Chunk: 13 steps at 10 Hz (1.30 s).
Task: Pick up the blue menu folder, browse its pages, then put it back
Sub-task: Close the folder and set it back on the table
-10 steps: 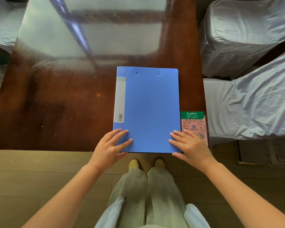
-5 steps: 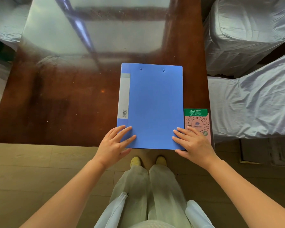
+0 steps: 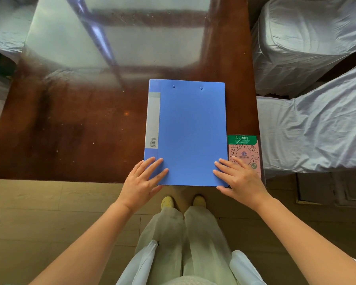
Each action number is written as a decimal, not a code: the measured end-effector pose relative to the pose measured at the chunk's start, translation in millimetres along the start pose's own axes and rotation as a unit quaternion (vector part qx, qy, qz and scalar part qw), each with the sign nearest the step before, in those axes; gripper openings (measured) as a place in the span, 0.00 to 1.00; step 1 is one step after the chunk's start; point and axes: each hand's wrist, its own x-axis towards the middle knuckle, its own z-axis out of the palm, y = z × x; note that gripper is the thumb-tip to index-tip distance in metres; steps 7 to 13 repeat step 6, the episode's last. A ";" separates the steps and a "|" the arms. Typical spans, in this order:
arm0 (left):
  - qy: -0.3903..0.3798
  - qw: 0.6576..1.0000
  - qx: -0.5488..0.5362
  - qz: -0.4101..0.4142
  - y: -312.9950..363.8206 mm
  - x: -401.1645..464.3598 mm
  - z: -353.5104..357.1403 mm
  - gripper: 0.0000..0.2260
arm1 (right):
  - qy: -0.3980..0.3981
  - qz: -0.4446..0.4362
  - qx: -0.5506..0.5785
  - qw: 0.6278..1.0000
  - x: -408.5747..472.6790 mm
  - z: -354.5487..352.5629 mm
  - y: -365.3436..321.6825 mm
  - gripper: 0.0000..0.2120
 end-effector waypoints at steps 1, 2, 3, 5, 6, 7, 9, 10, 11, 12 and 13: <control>-0.009 1.000 -0.005 -0.006 -0.8 0.4 -1.3 0.23 | 0.003 -0.001 -0.003 1.000 0.9 0.1 -0.7 0.23; -0.017 1.000 -0.008 -0.011 -1.1 1.4 -2.4 0.24 | 0.005 0.001 -0.009 1.000 0.8 0.4 -1.1 0.23; -0.032 0.999 -0.005 -0.020 0.7 2.8 -5.3 0.24 | 0.005 0.002 -0.017 1.000 1.1 0.5 -2.5 0.23; -0.036 0.999 -0.032 -0.020 4.1 4.2 -28.2 0.23 | -0.014 0.027 -0.012 0.999 6.0 -11.2 -4.3 0.21; -0.024 0.999 -0.048 -0.005 7.6 15.9 -46.5 0.21 | 0.012 0.044 0.013 0.999 15.9 -25.3 -5.4 0.17; -0.024 0.999 -0.048 -0.005 7.6 15.9 -46.5 0.21 | 0.012 0.044 0.013 0.999 15.9 -25.3 -5.4 0.17; -0.024 0.999 -0.048 -0.005 7.6 15.9 -46.5 0.21 | 0.012 0.044 0.013 0.999 15.9 -25.3 -5.4 0.17; -0.024 0.999 -0.048 -0.005 7.6 15.9 -46.5 0.21 | 0.012 0.044 0.013 0.999 15.9 -25.3 -5.4 0.17; -0.024 0.999 -0.048 -0.005 7.6 15.9 -46.5 0.21 | 0.012 0.044 0.013 0.999 15.9 -25.3 -5.4 0.17; -0.024 0.999 -0.048 -0.005 7.6 15.9 -46.5 0.21 | 0.012 0.044 0.013 0.999 15.9 -25.3 -5.4 0.17; -0.024 0.999 -0.048 -0.005 7.6 15.9 -46.5 0.21 | 0.012 0.044 0.013 0.999 15.9 -25.3 -5.4 0.17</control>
